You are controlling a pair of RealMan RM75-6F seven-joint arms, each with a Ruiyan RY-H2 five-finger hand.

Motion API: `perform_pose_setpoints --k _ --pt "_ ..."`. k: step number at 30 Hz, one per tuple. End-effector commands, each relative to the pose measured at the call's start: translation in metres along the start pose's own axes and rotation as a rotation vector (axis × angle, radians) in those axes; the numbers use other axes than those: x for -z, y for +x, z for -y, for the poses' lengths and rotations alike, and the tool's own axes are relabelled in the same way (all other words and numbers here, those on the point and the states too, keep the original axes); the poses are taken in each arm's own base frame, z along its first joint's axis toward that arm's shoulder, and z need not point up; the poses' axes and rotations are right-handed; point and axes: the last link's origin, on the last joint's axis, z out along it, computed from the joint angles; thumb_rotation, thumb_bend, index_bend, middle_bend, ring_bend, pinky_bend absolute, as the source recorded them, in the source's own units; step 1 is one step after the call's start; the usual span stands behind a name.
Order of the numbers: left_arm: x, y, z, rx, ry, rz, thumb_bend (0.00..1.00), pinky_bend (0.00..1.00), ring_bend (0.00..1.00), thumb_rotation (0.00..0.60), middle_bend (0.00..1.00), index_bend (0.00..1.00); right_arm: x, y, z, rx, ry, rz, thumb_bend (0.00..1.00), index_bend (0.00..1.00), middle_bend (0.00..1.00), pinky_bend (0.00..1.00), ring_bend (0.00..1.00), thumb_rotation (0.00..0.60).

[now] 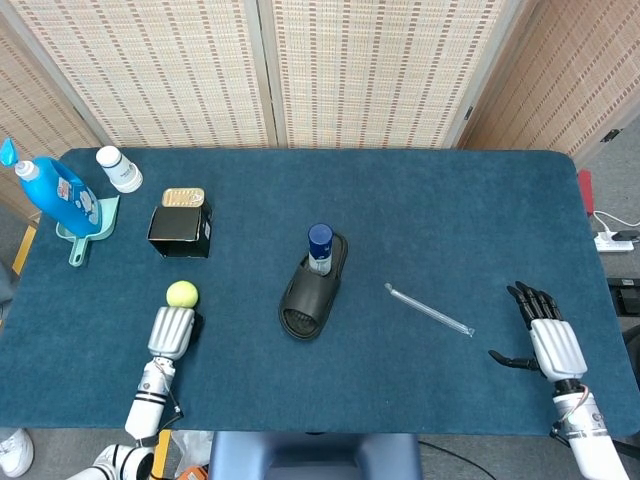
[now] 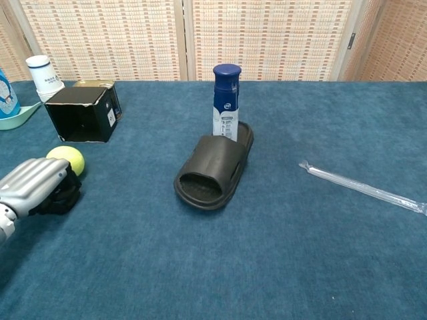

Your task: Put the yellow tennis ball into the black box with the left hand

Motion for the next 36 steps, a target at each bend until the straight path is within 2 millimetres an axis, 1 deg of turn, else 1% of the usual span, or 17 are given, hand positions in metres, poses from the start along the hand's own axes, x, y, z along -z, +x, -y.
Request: perform_pose_setpoints --k 1,4,8,12,16,19,22,27,30,31,32,33,34,35,36 --pt "-0.011 0.001 0.006 -0.011 0.022 0.003 0.67 1.00 1.00 0.600 1.00 1.00 -0.001 0.000 0.000 0.001 -0.003 0.001 0.00 0.00 0.00 0.00 0.00 0.600" --pt "-0.016 0.001 0.011 -0.014 0.041 0.008 0.67 1.00 1.00 0.600 1.00 1.00 -0.001 0.000 0.001 0.004 -0.003 0.001 0.00 0.00 0.00 0.00 0.00 0.600" --pt "-0.019 -0.001 0.008 -0.017 0.033 0.011 0.67 1.00 1.00 0.600 1.00 1.00 -0.003 -0.001 0.001 0.008 -0.003 0.003 0.00 0.00 0.00 0.00 0.00 0.600" --pt "-0.016 -0.003 -0.002 0.033 0.006 0.017 0.67 1.00 1.00 0.600 1.00 1.00 -0.004 -0.001 0.001 0.007 -0.010 0.005 0.00 0.00 0.00 0.00 0.00 0.600" --pt "-0.010 -0.003 -0.015 0.047 -0.019 0.013 0.67 1.00 1.00 0.600 1.00 1.00 -0.006 0.000 0.000 0.006 -0.014 0.008 0.00 0.00 0.00 0.00 0.00 0.600" --pt "-0.011 -0.002 -0.024 0.042 -0.027 0.008 0.68 1.00 1.00 0.600 1.00 1.00 -0.005 0.000 0.001 0.004 -0.009 0.008 0.00 0.00 0.00 0.00 0.00 0.600" --pt "-0.017 0.001 -0.027 0.029 -0.022 -0.001 0.67 1.00 1.00 0.600 1.00 1.00 -0.004 0.001 0.001 0.002 -0.004 0.005 0.00 0.00 0.00 0.00 0.00 0.600" --pt "-0.031 0.009 -0.023 0.016 0.021 -0.042 0.67 1.00 1.00 0.600 1.00 1.00 -0.004 0.001 0.000 0.000 -0.003 0.006 0.00 0.00 0.00 0.00 0.00 0.600" --pt "-0.039 0.011 -0.023 0.043 0.060 -0.077 0.67 0.99 1.00 0.600 1.00 1.00 -0.004 0.001 0.000 0.000 -0.003 0.007 0.00 0.00 0.00 0.00 0.00 0.600" --pt "-0.041 0.010 -0.021 0.052 0.071 -0.071 0.66 0.95 0.97 0.600 0.99 0.98 -0.004 0.001 0.000 -0.001 -0.003 0.006 0.00 0.00 0.00 0.00 0.00 0.600" --pt "-0.043 0.007 -0.020 0.061 0.072 -0.050 0.63 0.89 0.91 0.587 0.94 0.93 -0.004 0.001 0.000 -0.001 -0.004 0.006 0.00 0.00 0.00 0.00 0.00 0.600" --pt "-0.047 0.003 -0.019 0.089 0.066 -0.004 0.56 0.68 0.68 0.524 0.72 0.76 -0.004 0.001 0.000 -0.001 -0.004 0.006 0.00 0.00 0.00 0.00 0.00 0.600" --pt "-0.050 0.002 -0.017 0.111 0.066 0.025 0.49 0.42 0.40 0.429 0.45 0.54 -0.004 0.001 0.000 -0.001 -0.004 0.006 0.00 0.00 0.00 0.00 0.00 0.600" --pt "-0.053 0.003 -0.015 0.133 0.074 0.030 0.44 0.18 0.16 0.321 0.20 0.35 -0.004 0.000 0.000 0.000 -0.004 0.007 0.00 0.00 0.00 0.00 0.00 0.600" --pt "-0.057 0.006 -0.014 0.164 0.086 0.023 0.42 0.05 0.04 0.255 0.07 0.22 -0.005 0.000 0.000 0.001 -0.005 0.009 0.00 0.00 0.00 0.00 0.00 0.600"
